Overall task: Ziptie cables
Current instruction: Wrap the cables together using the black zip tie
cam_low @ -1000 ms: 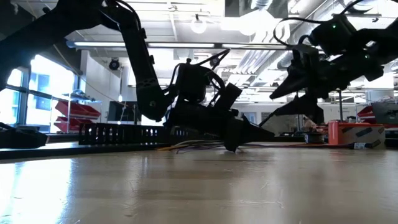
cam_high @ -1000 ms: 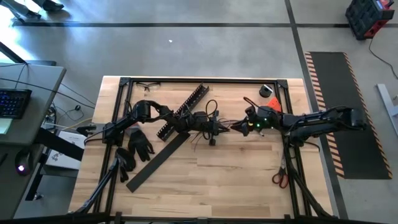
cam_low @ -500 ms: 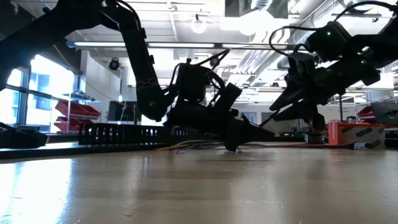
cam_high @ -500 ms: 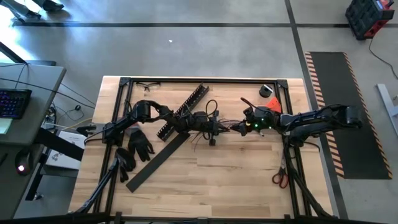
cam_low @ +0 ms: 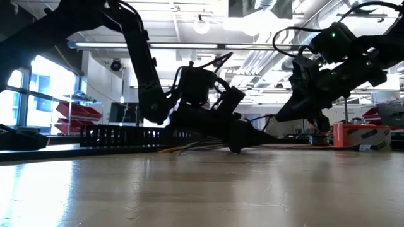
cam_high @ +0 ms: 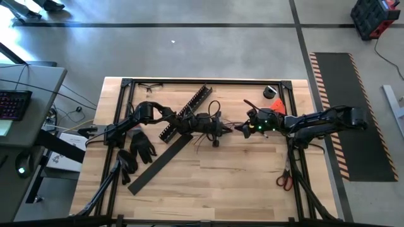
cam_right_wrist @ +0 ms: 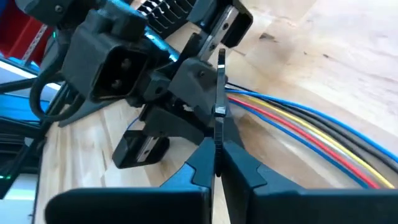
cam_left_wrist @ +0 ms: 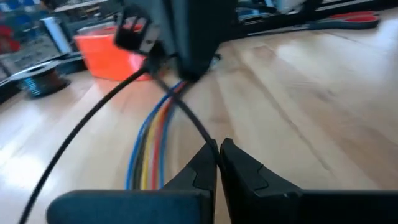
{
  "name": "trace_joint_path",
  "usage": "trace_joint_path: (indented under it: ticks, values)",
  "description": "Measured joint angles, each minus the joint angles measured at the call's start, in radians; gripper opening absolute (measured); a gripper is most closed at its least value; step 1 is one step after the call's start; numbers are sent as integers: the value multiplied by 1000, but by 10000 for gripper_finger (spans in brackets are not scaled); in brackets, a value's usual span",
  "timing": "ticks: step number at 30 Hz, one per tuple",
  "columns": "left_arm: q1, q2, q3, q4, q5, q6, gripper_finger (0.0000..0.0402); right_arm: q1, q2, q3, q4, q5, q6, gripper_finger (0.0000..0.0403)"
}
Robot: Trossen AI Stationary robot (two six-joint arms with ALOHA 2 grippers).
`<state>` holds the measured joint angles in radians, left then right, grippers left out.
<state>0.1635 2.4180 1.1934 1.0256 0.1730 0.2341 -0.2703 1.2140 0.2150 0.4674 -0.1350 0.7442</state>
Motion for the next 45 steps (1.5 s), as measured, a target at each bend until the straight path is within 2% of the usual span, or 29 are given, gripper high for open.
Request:
trace_joint_path:
  ticks: [3,7,12,15,18,24,27,37,41,45]
  values:
    - [6,1,0,6,-40,-9,17,15,0,0,-1,11,-20,1]
    - [21,1,6,10,-14,-20,62,47,0,4,-31,56,-46,1]
    - [36,1,32,16,89,-75,140,98,0,90,-240,160,-115,0]
    - [39,1,35,16,93,-100,176,122,0,145,-360,215,-148,0]
    - [39,1,35,16,76,-106,194,137,0,163,-384,240,-160,0]
    - [26,1,36,-12,80,-196,189,160,0,165,-416,289,-156,0]
    - [13,-4,33,-59,49,-212,180,174,2,165,-437,292,-150,0]
    - [-26,-83,30,-217,7,-163,151,213,50,165,-440,357,-142,0]
    - [-32,-112,30,-306,-41,-170,135,221,50,165,-442,405,-146,0]
    - [-34,-123,30,-316,-79,-148,120,221,50,165,-439,425,-173,0]
